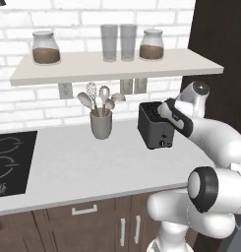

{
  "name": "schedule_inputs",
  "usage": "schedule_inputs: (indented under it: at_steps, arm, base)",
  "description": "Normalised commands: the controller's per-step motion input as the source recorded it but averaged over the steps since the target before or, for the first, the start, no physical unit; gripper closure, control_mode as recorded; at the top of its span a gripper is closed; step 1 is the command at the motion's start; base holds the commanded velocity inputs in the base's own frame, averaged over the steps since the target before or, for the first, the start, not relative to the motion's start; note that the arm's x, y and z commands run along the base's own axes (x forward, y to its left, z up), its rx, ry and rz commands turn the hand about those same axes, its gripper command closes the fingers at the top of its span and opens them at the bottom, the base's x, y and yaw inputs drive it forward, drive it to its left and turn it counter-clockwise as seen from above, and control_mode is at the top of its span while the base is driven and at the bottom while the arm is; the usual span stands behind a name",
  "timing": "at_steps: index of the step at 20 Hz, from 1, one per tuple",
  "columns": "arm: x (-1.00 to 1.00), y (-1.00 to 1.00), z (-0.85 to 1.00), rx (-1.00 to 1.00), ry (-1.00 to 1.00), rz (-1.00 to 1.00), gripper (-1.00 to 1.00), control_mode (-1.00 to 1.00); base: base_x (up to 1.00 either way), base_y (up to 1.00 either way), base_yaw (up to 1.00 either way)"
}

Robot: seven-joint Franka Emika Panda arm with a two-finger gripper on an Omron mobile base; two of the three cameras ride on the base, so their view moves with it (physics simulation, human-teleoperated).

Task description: Start the toaster. Once the lever pops up, take the bread to the plate on the dining counter.

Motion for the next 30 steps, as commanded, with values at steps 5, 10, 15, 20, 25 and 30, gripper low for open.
schedule_inputs:
  at_steps: [5,10,15,20,25,30]
  arm:
    - [-0.01,0.00,0.00,0.00,-0.04,0.00,-1.00,-1.00]
    - [0.00,0.00,0.02,0.00,-0.05,0.00,-1.00,-1.00]
    - [0.00,0.00,-0.13,0.00,0.00,0.00,-1.00,-1.00]
    - [0.00,0.00,-0.12,0.00,0.00,0.00,-1.00,-1.00]
    - [0.00,-0.01,0.00,0.00,0.00,0.00,-1.00,-1.00]
    - [0.00,-0.03,0.00,0.00,0.00,0.00,-1.00,-1.00]
  base:
    - [0.00,0.00,0.00]
    - [0.00,0.00,0.00]
    - [0.00,0.00,0.00]
    - [0.00,0.00,0.00]
    - [0.00,0.00,0.00]
    - [0.00,0.00,0.00]
